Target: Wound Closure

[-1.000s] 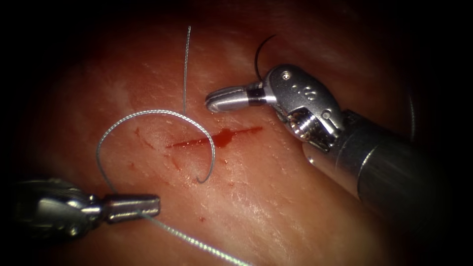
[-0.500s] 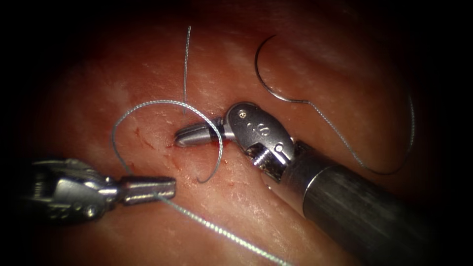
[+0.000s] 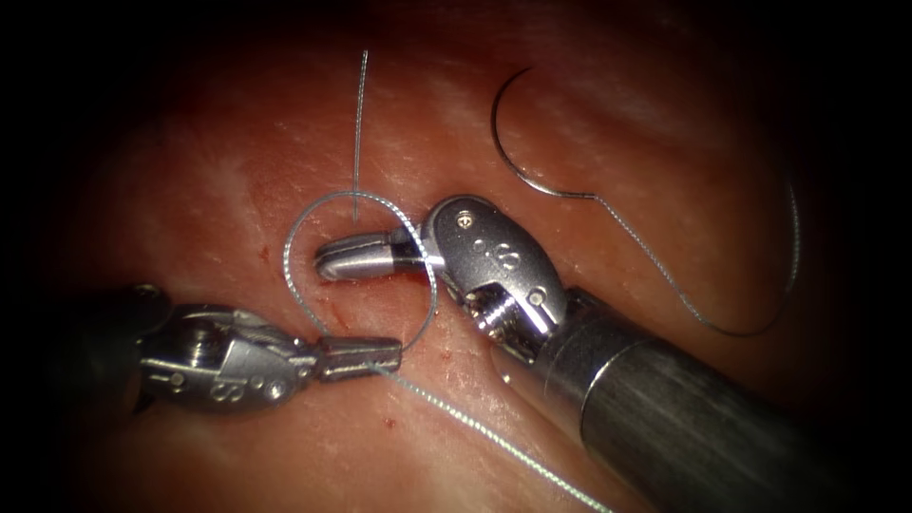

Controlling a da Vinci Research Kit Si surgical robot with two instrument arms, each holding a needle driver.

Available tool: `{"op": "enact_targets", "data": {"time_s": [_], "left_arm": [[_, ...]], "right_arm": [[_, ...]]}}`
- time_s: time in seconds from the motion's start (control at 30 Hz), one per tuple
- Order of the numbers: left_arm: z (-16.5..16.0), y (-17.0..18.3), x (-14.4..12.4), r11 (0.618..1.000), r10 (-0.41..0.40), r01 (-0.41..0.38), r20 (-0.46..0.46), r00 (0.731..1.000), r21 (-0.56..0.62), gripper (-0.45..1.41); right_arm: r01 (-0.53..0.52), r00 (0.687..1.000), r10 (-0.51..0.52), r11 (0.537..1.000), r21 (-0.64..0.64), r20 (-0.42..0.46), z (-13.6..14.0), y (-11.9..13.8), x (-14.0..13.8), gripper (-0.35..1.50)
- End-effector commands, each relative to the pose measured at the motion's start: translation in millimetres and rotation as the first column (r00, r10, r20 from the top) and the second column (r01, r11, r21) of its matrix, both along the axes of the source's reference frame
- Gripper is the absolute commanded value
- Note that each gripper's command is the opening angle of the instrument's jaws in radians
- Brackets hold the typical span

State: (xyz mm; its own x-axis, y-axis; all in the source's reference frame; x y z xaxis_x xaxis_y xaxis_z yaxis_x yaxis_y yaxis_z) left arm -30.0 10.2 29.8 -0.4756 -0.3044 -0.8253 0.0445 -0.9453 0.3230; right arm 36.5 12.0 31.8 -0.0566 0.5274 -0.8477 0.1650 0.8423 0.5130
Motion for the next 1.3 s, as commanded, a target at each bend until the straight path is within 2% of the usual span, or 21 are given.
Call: {"op": "enact_targets", "data": {"time_s": [0.03,0.23,0.4,0.67,0.8,0.83,0.87,0.93,0.97,1.03,1.2,1.3], "left_arm": [[0.5,0.3,-0.6,1.000,0.002,-0.002,0.004,1.000,-0.001,-0.45],[0.2,0.3,-2.0,1.000,0.007,-0.007,0.016,1.000,0.004,-0.45],[0.1,-0.5,-5.1,0.999,0.042,-0.043,0.057,0.998,0.015,-0.45],[-0.9,-1.2,-5.8,0.997,0.078,-0.079,0.075,0.994,0.018,-0.45],[-2.7,-2.2,-5.6,0.996,0.081,-0.082,0.071,0.994,0.017,-0.45],[-3.5,-2.6,-5.7,0.996,0.086,-0.087,0.068,0.994,0.019,-0.45],[-3.5,-2.6,-5.7,0.996,0.086,-0.087,0.068,0.994,0.019,-0.45],[-4.3,-2.9,-5.8,0.996,0.087,-0.088,0.070,0.994,0.020,-0.45],[-5.2,-3.2,-5.9,0.996,0.089,-0.091,0.072,0.993,0.021,-0.45],[-6.3,-3.6,-6.1,0.995,0.093,-0.095,0.077,0.993,0.021,-0.45],[-7.5,-3.5,-5.6,0.994,0.100,-0.102,0.080,0.992,0.025,-0.45],[-8.6,-2.9,-4.2,0.995,0.098,-0.100,0.072,0.993,0.024,-0.45]], "right_arm": [[0.003,1.000,-0.003,1.000,-0.004,-0.005,0.2,0.2,1.0,-0.35],[-0.013,1.000,0.012,1.000,-0.003,-0.025,0.1,0.1,1.7,-0.35],[-0.021,0.999,0.021,1.000,0.004,-0.029,0.5,-0.1,3.2,-0.35],[-0.022,0.999,0.022,1.000,0.005,-0.029,1.1,0.6,3.2,-0.35],[-0.030,0.999,0.030,1.000,0.002,-0.026,2.3,1.4,3.4,-0.35],[-0.028,0.999,0.028,1.000,0.000,-0.020,2.6,1.5,3.7,-0.10],[-0.028,0.999,0.028,1.000,0.000,-0.020,2.6,1.5,3.7,-0.10],[-0.018,1.000,0.018,1.000,-0.004,-0.005,2.9,1.5,4.0,0.32],[-0.010,1.000,0.010,1.000,-0.008,0.016,3.3,1.3,4.4,0.76],[-0.007,0.999,0.008,1.000,-0.014,0.042,3.7,1.1,4.8,1.04],[0.024,0.997,-0.023,0.999,-0.023,0.068,4.1,0.4,4.6,1.04],[0.062,0.995,-0.059,0.998,-0.033,0.076,4.2,-0.9,3.6,1.01]]}}
